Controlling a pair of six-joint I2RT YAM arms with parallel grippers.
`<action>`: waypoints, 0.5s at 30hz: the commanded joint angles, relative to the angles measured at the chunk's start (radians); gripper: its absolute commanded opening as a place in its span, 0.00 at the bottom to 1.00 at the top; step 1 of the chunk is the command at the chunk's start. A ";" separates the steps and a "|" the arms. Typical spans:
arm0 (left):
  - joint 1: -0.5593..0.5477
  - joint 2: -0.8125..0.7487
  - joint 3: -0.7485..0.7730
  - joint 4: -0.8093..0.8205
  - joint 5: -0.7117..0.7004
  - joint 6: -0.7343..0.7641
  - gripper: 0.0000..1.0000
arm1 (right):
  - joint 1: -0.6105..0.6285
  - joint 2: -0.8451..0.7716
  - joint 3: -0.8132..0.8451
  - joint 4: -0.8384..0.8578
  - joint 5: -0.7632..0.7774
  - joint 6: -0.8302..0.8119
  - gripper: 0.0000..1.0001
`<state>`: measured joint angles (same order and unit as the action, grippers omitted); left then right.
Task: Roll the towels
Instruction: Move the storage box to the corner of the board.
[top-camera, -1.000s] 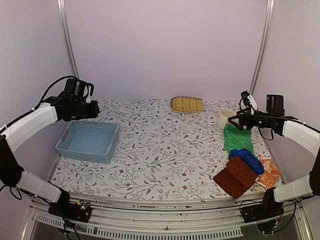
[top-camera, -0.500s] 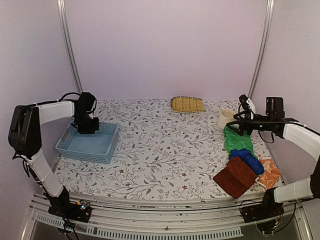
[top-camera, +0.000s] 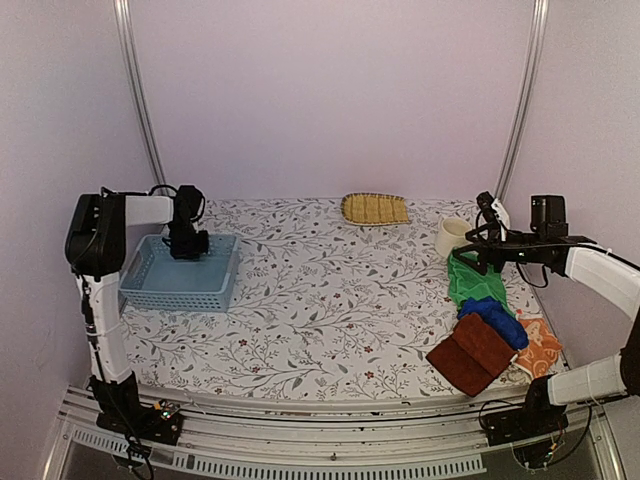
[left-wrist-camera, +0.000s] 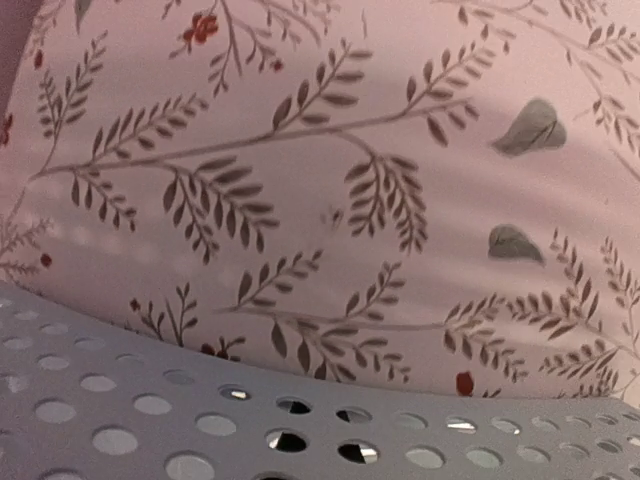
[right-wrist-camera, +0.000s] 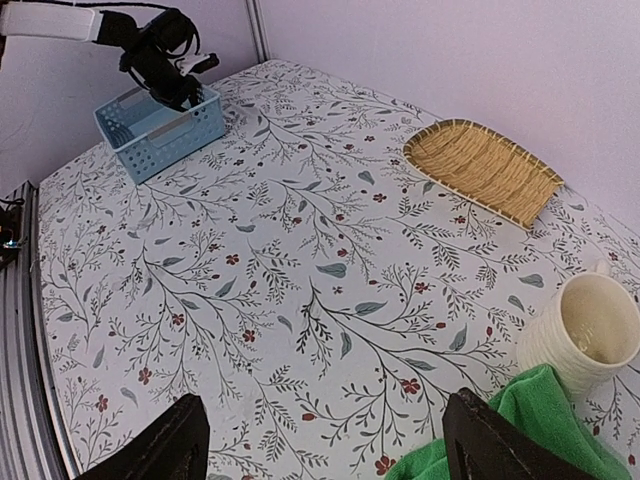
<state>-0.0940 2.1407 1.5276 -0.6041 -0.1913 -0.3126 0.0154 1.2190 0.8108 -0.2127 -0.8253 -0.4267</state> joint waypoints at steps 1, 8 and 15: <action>0.011 0.112 0.183 0.019 0.004 0.042 0.00 | 0.008 0.027 -0.005 -0.004 -0.009 -0.016 0.83; 0.013 0.419 0.688 -0.079 -0.003 0.122 0.00 | 0.008 0.061 -0.002 0.003 0.002 -0.018 0.82; 0.013 0.454 0.815 -0.079 -0.027 0.108 0.00 | 0.008 0.073 0.009 0.000 0.059 -0.011 0.82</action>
<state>-0.0868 2.6472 2.3463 -0.6575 -0.1982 -0.2089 0.0189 1.2842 0.8108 -0.2134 -0.8154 -0.4347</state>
